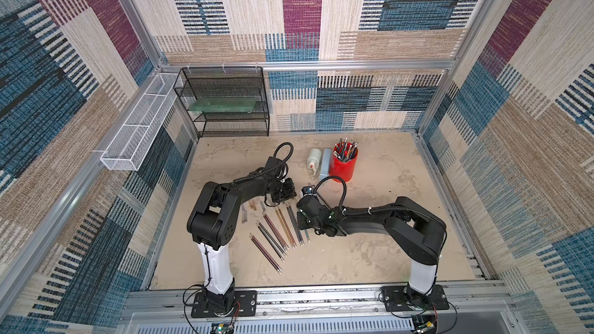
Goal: Remove the protective cover of the pencils
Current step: Place the protective sleeve at the center of the board.
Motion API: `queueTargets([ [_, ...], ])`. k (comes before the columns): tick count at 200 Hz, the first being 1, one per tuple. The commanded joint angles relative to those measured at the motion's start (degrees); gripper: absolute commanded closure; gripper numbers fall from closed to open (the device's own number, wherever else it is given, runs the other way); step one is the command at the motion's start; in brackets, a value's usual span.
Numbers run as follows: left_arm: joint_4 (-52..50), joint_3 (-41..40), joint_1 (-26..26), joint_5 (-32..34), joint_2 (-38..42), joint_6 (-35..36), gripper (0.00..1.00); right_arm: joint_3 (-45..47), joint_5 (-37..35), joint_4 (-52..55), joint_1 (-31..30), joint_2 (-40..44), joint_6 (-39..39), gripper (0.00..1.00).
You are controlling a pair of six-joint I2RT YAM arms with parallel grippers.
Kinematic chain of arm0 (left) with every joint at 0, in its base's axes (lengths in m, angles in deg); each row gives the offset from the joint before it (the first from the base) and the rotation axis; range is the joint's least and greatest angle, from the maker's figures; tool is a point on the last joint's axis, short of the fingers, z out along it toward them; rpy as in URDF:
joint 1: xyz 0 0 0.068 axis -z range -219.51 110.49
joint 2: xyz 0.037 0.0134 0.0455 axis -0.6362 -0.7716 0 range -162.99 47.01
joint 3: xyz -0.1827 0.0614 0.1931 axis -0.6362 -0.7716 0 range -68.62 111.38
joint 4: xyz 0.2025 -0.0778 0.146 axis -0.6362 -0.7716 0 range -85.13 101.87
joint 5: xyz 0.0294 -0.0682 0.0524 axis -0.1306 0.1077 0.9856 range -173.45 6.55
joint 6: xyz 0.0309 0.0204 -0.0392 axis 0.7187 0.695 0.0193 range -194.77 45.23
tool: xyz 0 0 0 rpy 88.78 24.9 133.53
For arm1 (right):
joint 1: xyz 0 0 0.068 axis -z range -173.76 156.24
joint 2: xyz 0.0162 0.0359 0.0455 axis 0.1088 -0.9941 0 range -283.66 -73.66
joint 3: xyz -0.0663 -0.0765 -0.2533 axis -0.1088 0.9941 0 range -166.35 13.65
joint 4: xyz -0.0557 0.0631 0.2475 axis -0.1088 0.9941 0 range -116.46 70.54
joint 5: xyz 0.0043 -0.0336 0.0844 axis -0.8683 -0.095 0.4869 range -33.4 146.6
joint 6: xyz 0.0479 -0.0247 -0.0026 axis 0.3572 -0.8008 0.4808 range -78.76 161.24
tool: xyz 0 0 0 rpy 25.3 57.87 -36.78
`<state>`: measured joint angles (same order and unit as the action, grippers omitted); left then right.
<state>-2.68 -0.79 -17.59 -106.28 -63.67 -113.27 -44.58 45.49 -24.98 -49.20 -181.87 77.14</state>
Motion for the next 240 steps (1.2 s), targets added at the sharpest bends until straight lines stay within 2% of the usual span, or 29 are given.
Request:
queueTargets([
  [1, -1.6, 0.8, 0.0, 0.7, -0.6, 1.6, 0.98, -0.2, 0.1, 2.1, -0.1, -0.2, 0.0, 0.81],
  [137, -7.5, 6.7, 0.0, 3.7, -5.2, 4.5, 0.96, -2.7, -0.4, 4.9, -0.1, 1.1, -1.1, 0.78],
  [205, -9.8, 7.4, 0.2, 6.1, -4.7, 5.1, 0.86, -1.1, -2.6, 6.7, 1.6, 6.9, -1.5, 0.75],
  [240, -10.1, 7.3, 0.3, 6.6, -4.3, 5.0, 0.86, 1.7, -2.6, 6.3, 4.0, 9.1, -1.6, 0.72],
])
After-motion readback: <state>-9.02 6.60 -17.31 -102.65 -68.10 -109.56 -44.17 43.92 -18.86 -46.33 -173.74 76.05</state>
